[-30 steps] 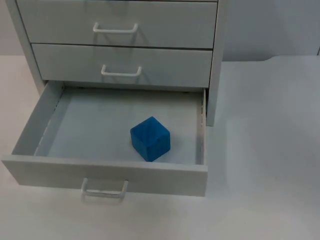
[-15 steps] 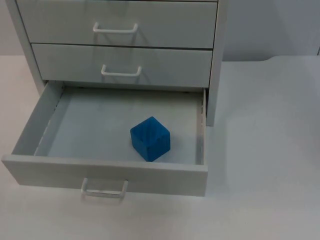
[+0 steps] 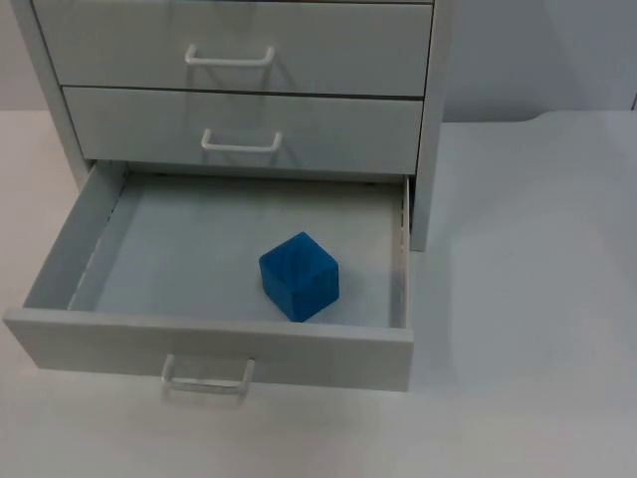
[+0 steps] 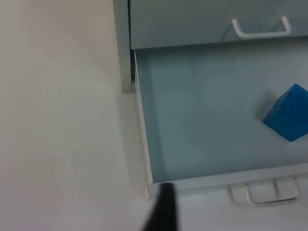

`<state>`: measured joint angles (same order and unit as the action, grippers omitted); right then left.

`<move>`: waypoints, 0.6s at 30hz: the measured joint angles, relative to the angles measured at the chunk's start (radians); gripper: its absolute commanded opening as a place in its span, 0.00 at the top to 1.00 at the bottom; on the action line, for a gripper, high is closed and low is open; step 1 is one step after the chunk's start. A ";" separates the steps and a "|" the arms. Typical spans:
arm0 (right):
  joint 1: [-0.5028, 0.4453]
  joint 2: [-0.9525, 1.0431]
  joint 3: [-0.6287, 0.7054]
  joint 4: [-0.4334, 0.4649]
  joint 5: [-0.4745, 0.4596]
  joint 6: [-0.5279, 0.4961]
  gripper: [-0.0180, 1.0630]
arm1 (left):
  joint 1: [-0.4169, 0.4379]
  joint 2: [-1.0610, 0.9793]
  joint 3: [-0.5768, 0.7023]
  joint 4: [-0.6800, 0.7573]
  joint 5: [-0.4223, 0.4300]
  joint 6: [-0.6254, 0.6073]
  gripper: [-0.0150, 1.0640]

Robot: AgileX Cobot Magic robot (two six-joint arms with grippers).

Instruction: Open the drawer with the left hand, place the block into the drawer with the right hand, then close the drawer with the left hand.

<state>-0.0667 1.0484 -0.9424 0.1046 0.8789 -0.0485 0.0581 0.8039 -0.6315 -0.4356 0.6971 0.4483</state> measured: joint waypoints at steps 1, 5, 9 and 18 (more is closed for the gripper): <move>0.000 0.000 0.000 0.000 0.000 0.000 0.44 | 0.000 0.000 0.000 0.000 0.000 0.000 0.61; 0.000 0.000 0.068 -0.056 -0.006 0.020 0.44 | 0.000 0.000 0.000 -0.002 0.000 0.031 1.00; 0.000 0.000 0.107 -0.072 -0.014 0.036 0.44 | 0.000 0.000 0.000 -0.002 0.002 0.059 0.99; 0.000 0.000 0.113 -0.074 -0.032 0.041 0.44 | 0.000 0.000 0.000 0.007 0.008 0.068 0.99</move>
<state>-0.0667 1.0484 -0.8298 0.0304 0.8473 -0.0077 0.0581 0.8039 -0.6315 -0.4284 0.7054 0.5166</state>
